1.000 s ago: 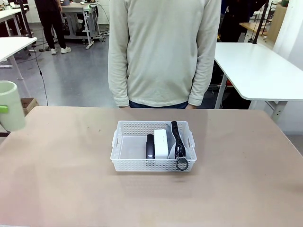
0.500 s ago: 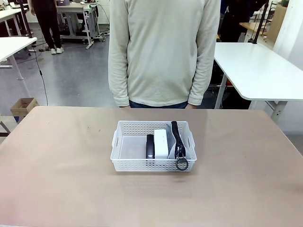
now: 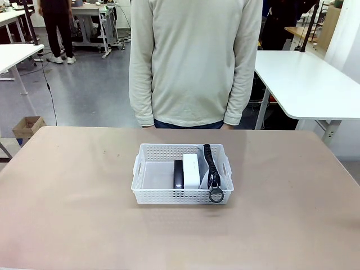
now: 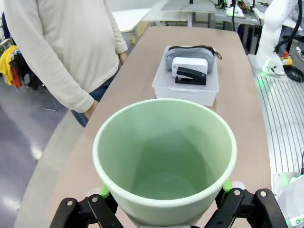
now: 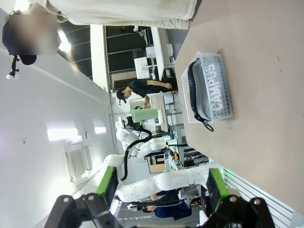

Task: Efficiently arrange items inside the basket to fit them all.
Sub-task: Pick up the Reusable plastic cup and place it inside the Organizing basket.

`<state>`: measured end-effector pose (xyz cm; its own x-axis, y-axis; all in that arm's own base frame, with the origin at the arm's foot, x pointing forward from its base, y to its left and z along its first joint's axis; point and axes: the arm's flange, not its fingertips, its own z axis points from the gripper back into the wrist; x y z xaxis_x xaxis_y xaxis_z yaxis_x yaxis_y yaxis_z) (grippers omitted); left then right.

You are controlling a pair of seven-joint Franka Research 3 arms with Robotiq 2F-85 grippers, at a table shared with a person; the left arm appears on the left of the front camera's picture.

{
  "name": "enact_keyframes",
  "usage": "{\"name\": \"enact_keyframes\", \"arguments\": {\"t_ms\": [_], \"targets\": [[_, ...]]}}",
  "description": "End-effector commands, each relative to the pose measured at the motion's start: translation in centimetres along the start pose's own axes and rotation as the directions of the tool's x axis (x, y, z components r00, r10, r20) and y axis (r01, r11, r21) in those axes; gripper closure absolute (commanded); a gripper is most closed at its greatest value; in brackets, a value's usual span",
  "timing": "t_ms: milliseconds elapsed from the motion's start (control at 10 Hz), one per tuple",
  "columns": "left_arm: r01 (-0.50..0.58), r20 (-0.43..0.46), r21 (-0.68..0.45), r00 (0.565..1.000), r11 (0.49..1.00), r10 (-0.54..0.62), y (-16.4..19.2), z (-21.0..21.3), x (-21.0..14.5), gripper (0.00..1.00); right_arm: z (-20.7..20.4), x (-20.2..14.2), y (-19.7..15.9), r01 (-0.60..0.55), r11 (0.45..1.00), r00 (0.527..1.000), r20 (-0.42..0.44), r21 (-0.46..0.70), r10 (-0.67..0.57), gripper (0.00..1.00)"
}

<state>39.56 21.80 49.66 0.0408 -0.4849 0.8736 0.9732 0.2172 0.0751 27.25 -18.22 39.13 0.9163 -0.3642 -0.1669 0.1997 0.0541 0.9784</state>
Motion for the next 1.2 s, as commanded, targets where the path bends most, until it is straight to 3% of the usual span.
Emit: {"name": "enact_keyframes", "arguments": {"t_ms": [0,100,200,300,400,600,700,900,1000,1100], "targets": [[-0.008,-0.009,0.004,1.0,1.0,0.008,-0.1,-0.1,0.1,0.62,0.1,0.0,0.1,-0.023,1.0,1.0,0.001,0.018,0.023,0.0],[0.0,0.0,0.0,1.0,1.0,0.0,0.0,0.0,0.0,0.09,0.1,0.0,0.1,-0.023,1.0,1.0,0.001,0.018,0.023,0.0],[-0.116,-0.05,0.139,0.991,0.983,0.124,-1.6,-1.7,3.1,0.09,0.1,0.0,0.1,-0.023,1.0,1.0,0.001,0.018,0.023,0.0],[-0.174,-0.029,0.075,0.984,0.982,0.176,-3.8,-3.6,7.9,0.09,0.1,0.0,0.1,-0.023,1.0,1.0,0.001,0.018,0.023,0.0],[-0.164,-0.014,0.051,0.986,0.985,0.165,-5.5,-6.1,11.7,0.09,0.1,0.0,0.1,-0.023,1.0,1.0,0.001,0.018,0.023,0.0],[-0.226,-0.134,-0.048,0.967,0.973,0.218,-8.4,-13.5,17.5,0.09,0.1,0.0,0.1,-0.023,1.0,1.0,0.001,0.018,0.023,0.0],[-0.309,-0.211,-0.09,0.935,0.947,0.285,-10.2,-18.5,20.1,0.09,0.1,0.0,0.1,-0.023,1.0,1.0,0.001,0.018,0.023,0.0],[-0.432,-0.332,-0.013,0.852,0.902,0.404,-12.8,-26.1,22.6,0.09,0.1,0.0,0.1,-0.023,1.0,1.0,0.001,0.018,0.023,0.0],[-0.535,-0.327,0.017,0.796,0.845,0.51,-12.3,-27.5,23.5,0.09,0.1,0.0,0.1,-0.023,1.0,1.0,0.001,0.018,0.023,0.0],[-0.519,-0.286,-0.066,0.828,0.852,0.482,-9.9,-25.5,23.4,0.09,0.1,0.0,0.1,-0.023,1.0,1.0,0.001,0.018,0.023,0.0]]}}
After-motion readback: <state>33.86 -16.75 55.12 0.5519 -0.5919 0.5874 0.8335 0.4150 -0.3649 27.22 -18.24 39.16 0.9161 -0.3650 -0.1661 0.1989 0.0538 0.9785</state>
